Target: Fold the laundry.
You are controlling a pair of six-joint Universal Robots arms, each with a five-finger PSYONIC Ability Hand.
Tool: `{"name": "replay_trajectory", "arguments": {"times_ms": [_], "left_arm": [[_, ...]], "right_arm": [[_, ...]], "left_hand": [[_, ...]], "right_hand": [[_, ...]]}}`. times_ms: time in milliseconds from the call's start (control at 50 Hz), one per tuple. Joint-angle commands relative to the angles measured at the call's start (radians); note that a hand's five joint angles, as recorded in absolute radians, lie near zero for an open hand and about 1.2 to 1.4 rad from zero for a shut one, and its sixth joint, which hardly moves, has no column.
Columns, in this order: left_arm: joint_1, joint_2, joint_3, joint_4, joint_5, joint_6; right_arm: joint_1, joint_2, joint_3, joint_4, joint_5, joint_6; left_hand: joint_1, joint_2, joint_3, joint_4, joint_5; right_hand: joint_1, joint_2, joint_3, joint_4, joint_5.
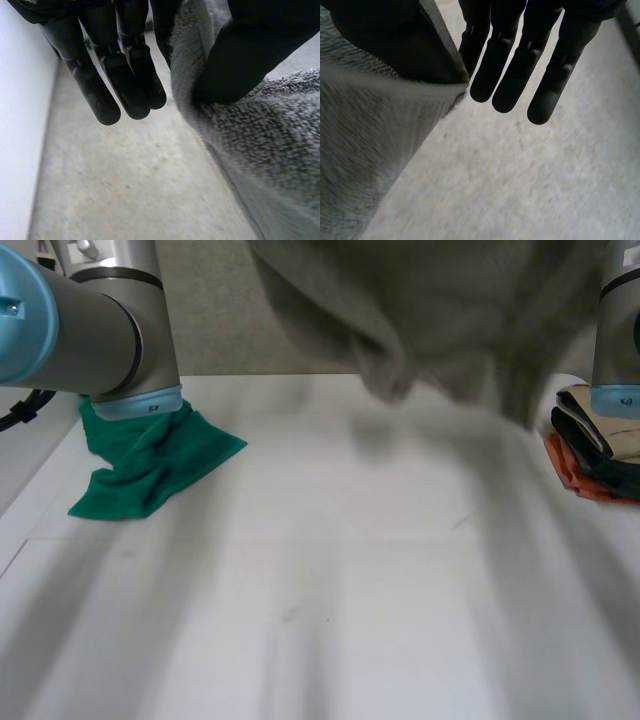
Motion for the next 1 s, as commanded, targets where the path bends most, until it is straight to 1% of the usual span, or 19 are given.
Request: {"name": "replay_trajectory", "arguments": {"times_ms": [20, 120, 280, 320, 340, 400, 420, 500, 600, 620, 700, 720, 740, 780, 800, 840, 860, 960, 1000], "left_arm": [[-0.003, 0.011, -0.148, -0.083, -0.035, -0.001], [-0.003, 0.029, -0.379, -0.145, -0.098, -0.008], [0.003, 0.015, -0.68, -0.162, -0.127, -0.01], [0.006, 0.017, -0.726, -0.173, -0.126, -0.008], [0.01, 0.029, -0.766, -0.189, -0.126, -0.01], [0.005, 0.044, -0.806, -0.234, -0.126, -0.01], [0.003, 0.075, -0.821, -0.275, -0.126, -0.011], [0.01, 0.17, -0.841, -0.384, -0.112, -0.007], [0.01, 0.247, -0.831, -0.446, -0.086, 0.001], [0.013, 0.259, -0.828, -0.45, -0.071, 0.004], [0.057, 0.3, -0.824, -0.447, 0.083, 0.056], [0.097, 0.308, -0.823, -0.449, 0.179, 0.112], [0.114, 0.31, -0.824, -0.449, 0.237, 0.145], [0.138, 0.308, -0.829, -0.447, 0.317, 0.208], [0.164, 0.305, -0.834, -0.443, 0.397, 0.276], [0.178, 0.294, -0.835, -0.449, 0.457, 0.346], [0.19, 0.279, -0.838, -0.453, 0.494, 0.419], [0.235, 0.245, -0.869, -0.464, 0.506, 0.62], [0.246, 0.245, -0.89, -0.469, 0.508, 0.662]], "right_arm": [[0.032, -0.016, 0.104, 0.111, -0.055, 0.009], [0.038, -0.005, 0.222, 0.206, -0.083, 0.012], [0.06, 0.107, 0.465, 0.277, -0.152, 0.001], [0.077, 0.13, 0.524, 0.282, -0.15, -0.005], [0.077, 0.13, 0.538, 0.282, -0.15, -0.005], [0.072, 0.128, 0.598, 0.282, -0.155, -0.005], [0.072, 0.127, 0.612, 0.282, -0.159, -0.005], [0.071, 0.119, 0.661, 0.282, -0.159, -0.003], [0.07, 0.056, 0.701, 0.282, -0.161, -0.002], [0.071, 0.041, 0.71, 0.282, -0.161, -0.002], [0.077, 0.03, 0.721, 0.282, -0.161, 0.0], [0.077, 0.03, 0.722, 0.282, -0.161, 0.0], [0.078, 0.029, 0.724, 0.282, -0.161, 0.001], [0.08, 0.029, 0.729, 0.282, -0.163, 0.004], [0.08, 0.028, 0.73, 0.282, -0.163, 0.006], [0.081, 0.027, 0.729, 0.282, -0.164, 0.009], [0.081, 0.027, 0.729, 0.282, -0.164, 0.008], [0.075, 0.027, 0.724, 0.279, -0.158, 0.011], [0.069, 0.027, 0.726, 0.274, -0.155, 0.014]], "left_hand": [[0.254, 0.196, 0.201, 0.194, 0.236], [0.254, 0.196, 0.201, 0.194, 0.236], [0.217, 0.158, 0.163, 0.157, 0.198], [0.088, 0.03, 0.035, 0.028, 0.07], [-0.09, -0.148, -0.143, -0.15, -0.109], [-0.338, -0.396, -0.391, -0.398, -0.356], [-0.496, -0.554, -0.549, -0.555, -0.514], [-0.831, -0.889, -0.884, -0.891, -0.849], [-0.879, -0.937, -0.932, -0.939, -0.897], [-0.876, -0.934, -0.929, -0.936, -0.894], [-0.861, -0.919, -0.914, -0.921, -0.88], [-0.858, -0.916, -0.911, -0.918, -0.877], [-0.858, -0.916, -0.911, -0.918, -0.877], [-0.858, -0.916, -0.911, -0.918, -0.877], [-0.853, -0.911, -0.906, -0.912, -0.871], [-0.85, -0.908, -0.903, -0.909, -0.868], [-0.841, -0.899, -0.894, -0.9, -0.859], [-0.7, -0.758, -0.753, -0.76, -0.718], [-0.674, -0.732, -0.727, -0.733, -0.692]], "right_hand": [[0.462, 0.223, 0.208, 0.197, 0.193], [0.462, 0.223, 0.208, 0.197, 0.193], [0.462, 0.223, 0.208, 0.197, 0.193], [0.462, 0.223, 0.208, 0.197, 0.193], [0.462, 0.223, 0.208, 0.197, 0.193], [0.462, 0.223, 0.208, 0.197, 0.193], [0.462, 0.223, 0.208, 0.197, 0.193], [0.462, 0.223, 0.208, 0.197, 0.193], [0.462, 0.223, 0.208, 0.197, 0.193], [0.462, 0.223, 0.208, 0.197, 0.193], [0.462, 0.223, 0.208, 0.197, 0.193], [0.462, 0.223, 0.208, 0.197, 0.193], [0.462, 0.223, 0.208, 0.197, 0.193], [0.462, 0.223, 0.208, 0.197, 0.193], [0.462, 0.223, 0.208, 0.197, 0.193], [0.462, 0.223, 0.208, 0.197, 0.193], [0.462, 0.223, 0.208, 0.197, 0.193], [0.462, 0.223, 0.208, 0.197, 0.193], [-0.01, -0.249, -0.264, -0.275, -0.279]]}}
